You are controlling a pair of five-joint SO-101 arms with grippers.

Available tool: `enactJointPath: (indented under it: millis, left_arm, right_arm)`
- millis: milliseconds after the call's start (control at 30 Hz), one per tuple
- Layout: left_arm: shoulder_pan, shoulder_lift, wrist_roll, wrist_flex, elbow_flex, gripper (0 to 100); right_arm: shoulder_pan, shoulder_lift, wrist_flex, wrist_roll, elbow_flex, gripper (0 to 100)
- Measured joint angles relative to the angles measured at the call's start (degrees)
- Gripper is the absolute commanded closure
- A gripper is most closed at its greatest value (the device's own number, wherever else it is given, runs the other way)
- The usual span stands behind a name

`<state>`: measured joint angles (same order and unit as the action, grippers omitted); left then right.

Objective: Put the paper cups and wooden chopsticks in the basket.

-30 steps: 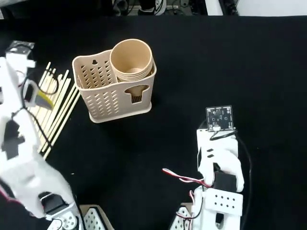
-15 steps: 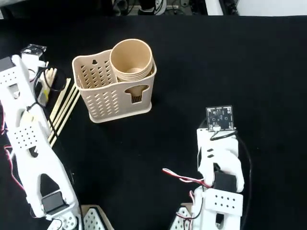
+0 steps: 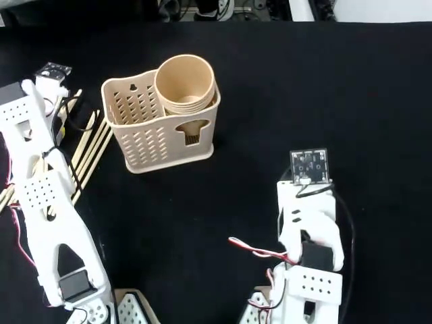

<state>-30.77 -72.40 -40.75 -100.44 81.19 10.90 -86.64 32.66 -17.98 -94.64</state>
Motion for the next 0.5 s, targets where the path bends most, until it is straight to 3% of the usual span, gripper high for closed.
enactJointPath:
  millis: [500]
  left_arm:
    - [0.9,22.4,18.5,-0.3,-0.4,97]
  right_arm:
    - [0.0,0.0,0.0,0.0,0.0,98.6]
